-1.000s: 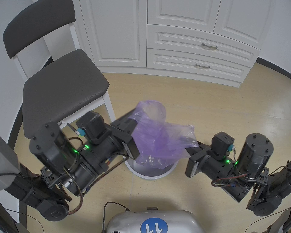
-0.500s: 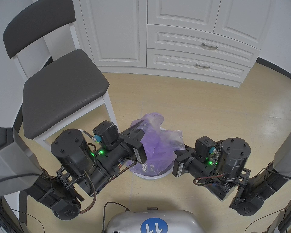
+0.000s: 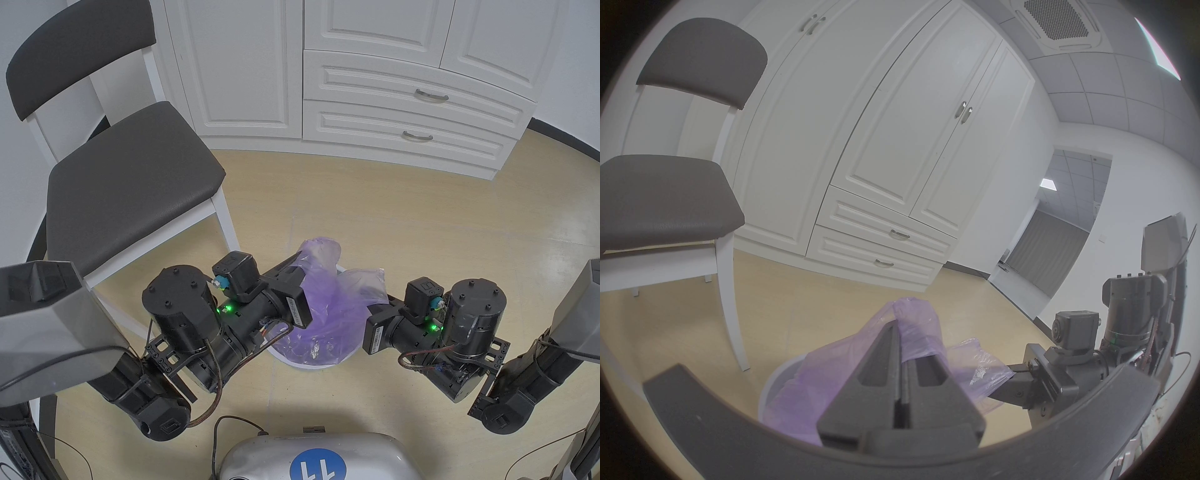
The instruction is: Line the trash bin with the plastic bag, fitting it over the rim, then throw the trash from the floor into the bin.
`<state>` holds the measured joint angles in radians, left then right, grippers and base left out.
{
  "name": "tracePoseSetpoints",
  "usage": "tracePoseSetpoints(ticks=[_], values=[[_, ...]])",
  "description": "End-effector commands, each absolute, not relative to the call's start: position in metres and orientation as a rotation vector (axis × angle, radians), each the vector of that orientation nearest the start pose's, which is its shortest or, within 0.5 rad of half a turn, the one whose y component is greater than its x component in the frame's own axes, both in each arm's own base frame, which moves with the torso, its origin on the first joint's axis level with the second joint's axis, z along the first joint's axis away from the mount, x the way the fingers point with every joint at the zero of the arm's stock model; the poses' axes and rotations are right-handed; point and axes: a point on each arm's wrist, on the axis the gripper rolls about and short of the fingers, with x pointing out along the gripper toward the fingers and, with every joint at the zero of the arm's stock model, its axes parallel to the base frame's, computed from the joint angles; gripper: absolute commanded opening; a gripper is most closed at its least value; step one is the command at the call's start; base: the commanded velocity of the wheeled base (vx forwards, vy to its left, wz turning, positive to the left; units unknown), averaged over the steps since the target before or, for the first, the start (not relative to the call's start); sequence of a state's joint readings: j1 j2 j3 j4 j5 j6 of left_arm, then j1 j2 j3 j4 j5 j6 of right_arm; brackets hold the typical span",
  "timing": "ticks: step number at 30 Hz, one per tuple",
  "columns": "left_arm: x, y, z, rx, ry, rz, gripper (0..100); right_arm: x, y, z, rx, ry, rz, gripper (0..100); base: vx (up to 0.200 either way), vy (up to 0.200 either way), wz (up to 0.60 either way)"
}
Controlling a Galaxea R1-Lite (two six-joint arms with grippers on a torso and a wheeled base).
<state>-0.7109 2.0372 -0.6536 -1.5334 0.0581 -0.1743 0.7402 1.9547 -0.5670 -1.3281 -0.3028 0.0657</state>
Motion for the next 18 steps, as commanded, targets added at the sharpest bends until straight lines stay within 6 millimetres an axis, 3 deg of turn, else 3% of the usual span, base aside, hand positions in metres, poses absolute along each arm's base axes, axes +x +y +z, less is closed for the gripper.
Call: tracePoseSetpoints(ticks=[1,7,11,18], values=[[0.263,-0.225,0.120,-0.221,-0.071,-0.663,0,0.241,0.209,0.113,0.032,0.069,0.432,0,0.000,0.000,0.00],[0.270,-0.226,0.109,-0.230,-0.040,-0.651,0,0.250,0.212,0.097,0.014,0.110,0.436,0,0.000,0.000,0.00],[0.283,-0.221,0.097,-0.241,-0.010,-0.620,0,0.267,0.217,0.083,0.044,0.124,0.422,0,0.000,0.000,0.00],[0.316,-0.213,0.074,-0.253,0.007,-0.549,0,0.288,0.228,0.060,0.109,0.121,0.437,0,0.000,0.000,0.00]])
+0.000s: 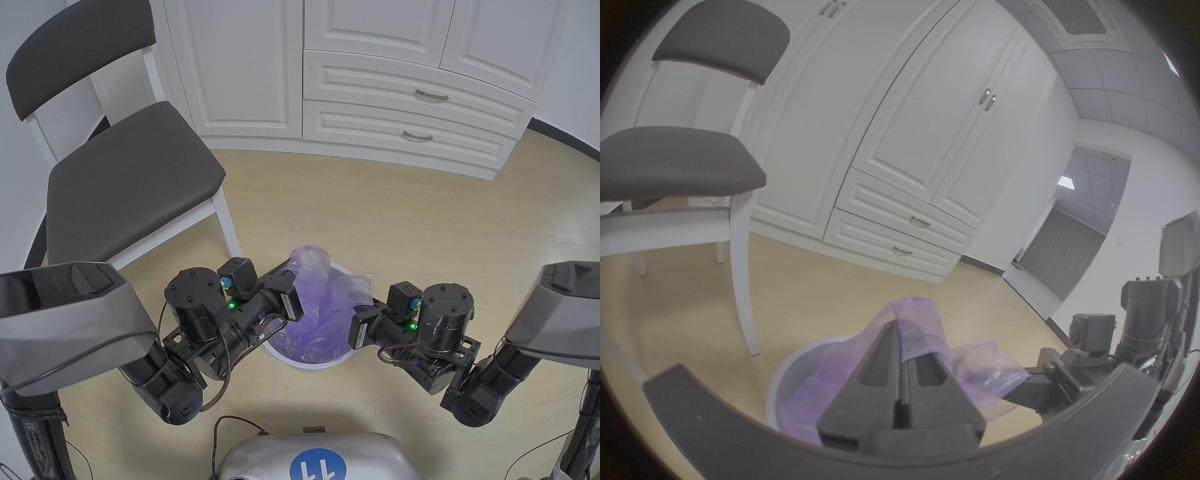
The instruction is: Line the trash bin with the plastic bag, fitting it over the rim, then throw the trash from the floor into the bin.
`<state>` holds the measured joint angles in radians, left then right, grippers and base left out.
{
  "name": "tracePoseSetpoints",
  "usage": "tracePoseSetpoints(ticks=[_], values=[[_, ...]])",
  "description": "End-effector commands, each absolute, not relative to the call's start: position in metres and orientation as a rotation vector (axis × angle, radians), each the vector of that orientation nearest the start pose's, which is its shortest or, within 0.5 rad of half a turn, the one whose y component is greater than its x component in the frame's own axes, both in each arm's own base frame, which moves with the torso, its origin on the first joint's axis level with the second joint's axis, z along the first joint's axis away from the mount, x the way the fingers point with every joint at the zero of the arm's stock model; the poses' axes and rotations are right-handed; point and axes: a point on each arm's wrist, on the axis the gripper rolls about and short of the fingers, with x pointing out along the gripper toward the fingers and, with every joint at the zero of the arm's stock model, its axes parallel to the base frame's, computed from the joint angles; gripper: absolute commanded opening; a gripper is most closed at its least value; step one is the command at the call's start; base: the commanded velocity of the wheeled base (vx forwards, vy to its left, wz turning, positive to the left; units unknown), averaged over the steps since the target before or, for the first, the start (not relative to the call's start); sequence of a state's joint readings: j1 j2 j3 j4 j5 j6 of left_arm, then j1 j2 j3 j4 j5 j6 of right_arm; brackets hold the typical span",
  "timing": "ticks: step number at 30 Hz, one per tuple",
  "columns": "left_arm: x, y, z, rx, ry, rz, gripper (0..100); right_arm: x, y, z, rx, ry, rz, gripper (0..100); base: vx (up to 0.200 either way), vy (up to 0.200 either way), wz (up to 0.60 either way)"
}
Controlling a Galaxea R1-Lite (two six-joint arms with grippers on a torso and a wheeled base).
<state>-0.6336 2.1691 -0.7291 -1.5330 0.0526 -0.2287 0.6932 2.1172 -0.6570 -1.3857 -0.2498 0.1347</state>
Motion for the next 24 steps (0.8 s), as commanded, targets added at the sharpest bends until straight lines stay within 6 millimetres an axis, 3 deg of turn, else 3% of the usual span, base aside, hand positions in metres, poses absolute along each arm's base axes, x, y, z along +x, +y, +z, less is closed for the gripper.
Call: tracePoseSetpoints(ticks=[1,14,24], values=[[0.317,-0.213,0.074,-0.253,0.006,-0.548,0,0.289,0.229,0.059,0.112,0.122,0.436,0,0.000,0.000,0.00],[0.317,-0.209,0.084,-0.261,-0.018,-0.541,0,0.310,0.245,0.036,0.209,0.086,0.442,0,0.000,0.000,0.00],[0.331,-0.216,0.039,-0.249,0.072,-0.527,0,0.332,0.214,0.031,0.189,0.100,0.381,0,0.000,0.000,0.00]])
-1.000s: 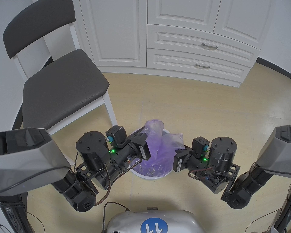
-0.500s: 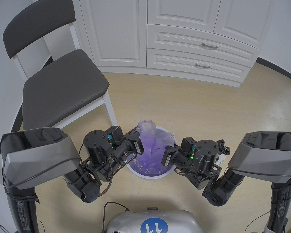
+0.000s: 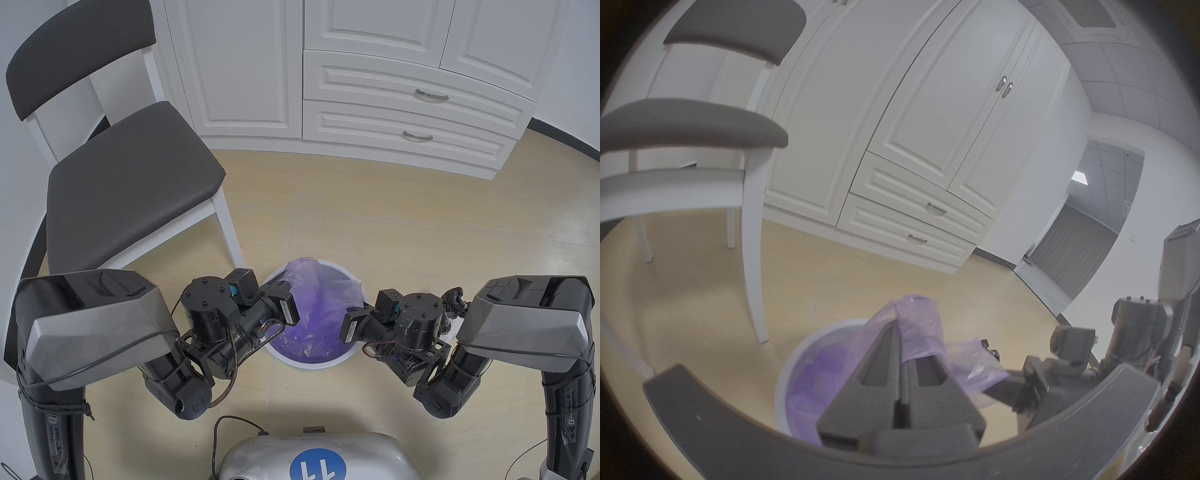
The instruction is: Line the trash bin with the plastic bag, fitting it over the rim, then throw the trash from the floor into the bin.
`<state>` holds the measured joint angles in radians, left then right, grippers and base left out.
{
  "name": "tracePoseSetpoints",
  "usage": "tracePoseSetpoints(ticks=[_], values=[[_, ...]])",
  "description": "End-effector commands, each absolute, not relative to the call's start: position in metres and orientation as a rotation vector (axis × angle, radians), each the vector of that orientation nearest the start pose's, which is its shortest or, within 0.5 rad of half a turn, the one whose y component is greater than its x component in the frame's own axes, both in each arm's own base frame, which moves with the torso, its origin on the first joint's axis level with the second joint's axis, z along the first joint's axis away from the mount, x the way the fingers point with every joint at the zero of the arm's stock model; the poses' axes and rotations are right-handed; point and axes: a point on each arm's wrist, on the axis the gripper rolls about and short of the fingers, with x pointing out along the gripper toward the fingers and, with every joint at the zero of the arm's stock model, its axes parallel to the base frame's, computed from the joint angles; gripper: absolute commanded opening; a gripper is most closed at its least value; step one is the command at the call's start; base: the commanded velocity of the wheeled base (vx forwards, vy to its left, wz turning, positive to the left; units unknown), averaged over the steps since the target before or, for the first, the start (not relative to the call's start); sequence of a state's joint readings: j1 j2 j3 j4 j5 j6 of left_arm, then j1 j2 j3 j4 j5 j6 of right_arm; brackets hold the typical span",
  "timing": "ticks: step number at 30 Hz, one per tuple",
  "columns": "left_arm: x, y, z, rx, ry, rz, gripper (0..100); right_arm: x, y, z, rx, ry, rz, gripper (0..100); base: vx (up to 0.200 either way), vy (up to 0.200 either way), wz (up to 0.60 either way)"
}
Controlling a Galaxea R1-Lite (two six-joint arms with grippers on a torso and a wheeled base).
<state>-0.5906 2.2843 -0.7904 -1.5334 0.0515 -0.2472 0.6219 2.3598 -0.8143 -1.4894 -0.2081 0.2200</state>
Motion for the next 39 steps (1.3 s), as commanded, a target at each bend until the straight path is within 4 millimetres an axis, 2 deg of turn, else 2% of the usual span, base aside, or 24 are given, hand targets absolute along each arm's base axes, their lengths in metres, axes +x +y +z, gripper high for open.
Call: tracePoseSetpoints(ticks=[1,2,4,6,9,16,17,19,24,27,33,39], values=[[0.334,-0.215,0.038,-0.249,0.072,-0.523,0,0.333,0.212,0.031,0.186,0.098,0.377,0,0.000,0.000,0.00],[0.334,-0.215,0.038,-0.249,0.072,-0.523,0,0.333,0.212,0.031,0.186,0.098,0.377,0,0.000,0.000,0.00],[0.344,-0.197,0.039,-0.247,0.065,-0.477,0,0.335,0.208,0.032,0.171,0.096,0.372,0,0.000,0.000,0.00],[0.345,-0.195,0.039,-0.247,0.065,-0.472,0,0.337,0.200,0.033,0.140,0.092,0.354,0,0.000,0.000,0.00],[0.351,-0.178,0.043,-0.242,0.061,-0.467,0,0.337,0.186,0.031,0.073,0.128,0.329,0,0.000,0.000,0.00],[0.339,-0.143,0.044,-0.158,0.114,-0.534,0,0.329,0.155,0.036,-0.034,0.191,0.322,0,0.000,0.000,0.00],[0.339,-0.143,0.044,-0.158,0.114,-0.534,0,0.329,0.155,0.036,-0.034,0.191,0.322,0,0.000,0.000,0.00],[0.339,-0.130,0.046,-0.091,0.113,-0.515,0,0.328,0.141,0.039,-0.078,0.209,0.303,0,0.000,0.000,0.00],[0.338,-0.114,0.049,-0.018,0.149,-0.476,0,0.325,0.130,0.037,-0.116,0.243,0.301,0,0.000,0.000,0.00],[0.334,-0.098,0.043,0.067,0.223,-0.446,0,0.325,0.122,0.029,-0.154,0.280,0.295,0,0.000,0.000,0.00],[0.335,-0.090,0.028,0.129,0.307,-0.434,0,0.327,0.109,0.019,-0.192,0.350,0.303,0,0.000,0.000,0.00],[0.339,-0.086,0.024,0.126,0.312,-0.424,0,0.328,0.093,0.011,-0.237,0.382,0.295,0,0.000,0.000,0.00]])
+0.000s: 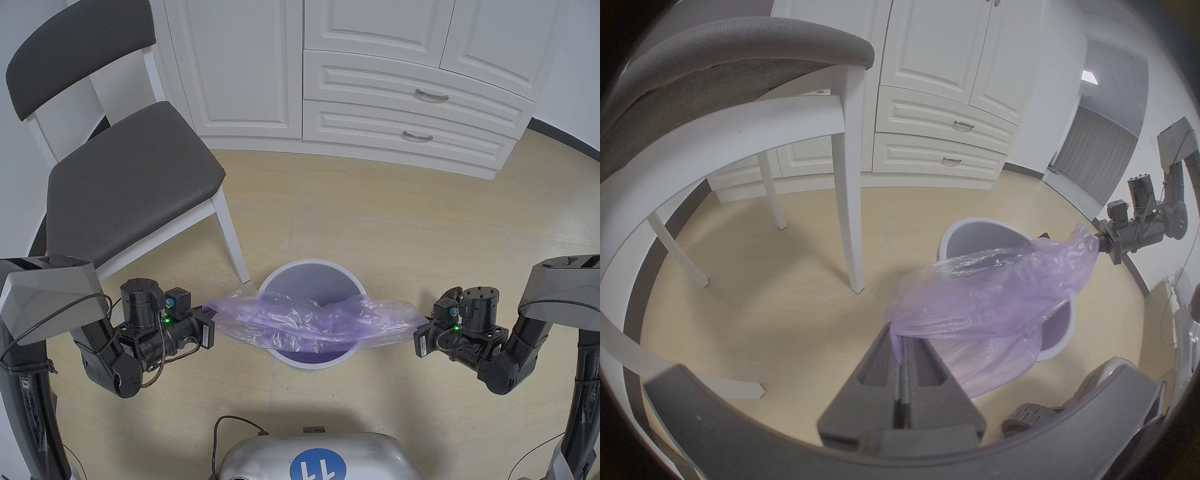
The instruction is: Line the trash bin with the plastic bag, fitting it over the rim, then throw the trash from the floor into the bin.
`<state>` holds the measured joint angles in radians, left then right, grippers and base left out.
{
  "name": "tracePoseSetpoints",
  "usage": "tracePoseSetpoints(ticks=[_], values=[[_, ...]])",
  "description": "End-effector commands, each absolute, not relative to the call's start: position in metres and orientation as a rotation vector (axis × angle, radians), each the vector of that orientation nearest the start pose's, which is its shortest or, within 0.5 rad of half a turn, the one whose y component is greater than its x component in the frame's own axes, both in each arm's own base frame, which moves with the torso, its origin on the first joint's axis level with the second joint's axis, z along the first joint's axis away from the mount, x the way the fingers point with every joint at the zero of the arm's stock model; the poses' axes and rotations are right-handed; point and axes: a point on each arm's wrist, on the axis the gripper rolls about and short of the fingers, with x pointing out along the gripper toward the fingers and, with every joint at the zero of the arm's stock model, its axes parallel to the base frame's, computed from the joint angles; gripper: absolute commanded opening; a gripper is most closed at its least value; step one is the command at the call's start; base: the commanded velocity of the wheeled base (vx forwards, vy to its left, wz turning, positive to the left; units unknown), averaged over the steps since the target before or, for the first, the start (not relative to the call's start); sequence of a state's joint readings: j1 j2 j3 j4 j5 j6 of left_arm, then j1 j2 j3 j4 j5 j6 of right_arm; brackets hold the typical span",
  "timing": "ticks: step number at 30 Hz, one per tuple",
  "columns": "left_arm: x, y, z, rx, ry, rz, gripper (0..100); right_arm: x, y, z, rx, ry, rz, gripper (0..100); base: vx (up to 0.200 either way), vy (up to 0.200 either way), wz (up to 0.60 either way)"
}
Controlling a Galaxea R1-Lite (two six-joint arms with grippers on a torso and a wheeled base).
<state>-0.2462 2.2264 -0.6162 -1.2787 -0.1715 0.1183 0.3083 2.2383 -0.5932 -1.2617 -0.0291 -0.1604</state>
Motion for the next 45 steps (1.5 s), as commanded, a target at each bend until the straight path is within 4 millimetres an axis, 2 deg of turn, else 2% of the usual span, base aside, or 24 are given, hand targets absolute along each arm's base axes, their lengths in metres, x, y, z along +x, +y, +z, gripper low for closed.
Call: tracePoseSetpoints(ticks=[1,12,20,26,37,45], values=[[0.339,-0.086,0.023,0.128,0.314,-0.424,0,0.328,0.091,0.011,-0.240,0.383,0.301,0,0.000,0.000,0.00],[0.341,-0.083,0.023,0.126,0.312,-0.415,0,0.326,0.074,0.004,-0.272,0.410,0.327,0,0.000,0.000,0.00],[0.339,-0.082,0.022,0.143,0.316,-0.421,0,0.313,0.070,0.004,-0.334,0.430,0.369,0,0.000,0.000,0.00],[0.332,-0.077,0.020,0.188,0.327,-0.450,0,0.302,0.069,0.010,-0.364,0.426,0.410,0,0.000,0.000,0.00],[0.312,-0.069,0.036,0.236,0.308,-0.520,0,0.284,0.064,0.019,-0.450,0.423,0.433,0,0.000,0.000,0.00],[0.303,-0.068,0.034,0.282,0.316,-0.556,0,0.270,0.058,0.019,-0.534,0.432,0.470,0,0.000,0.000,0.00]])
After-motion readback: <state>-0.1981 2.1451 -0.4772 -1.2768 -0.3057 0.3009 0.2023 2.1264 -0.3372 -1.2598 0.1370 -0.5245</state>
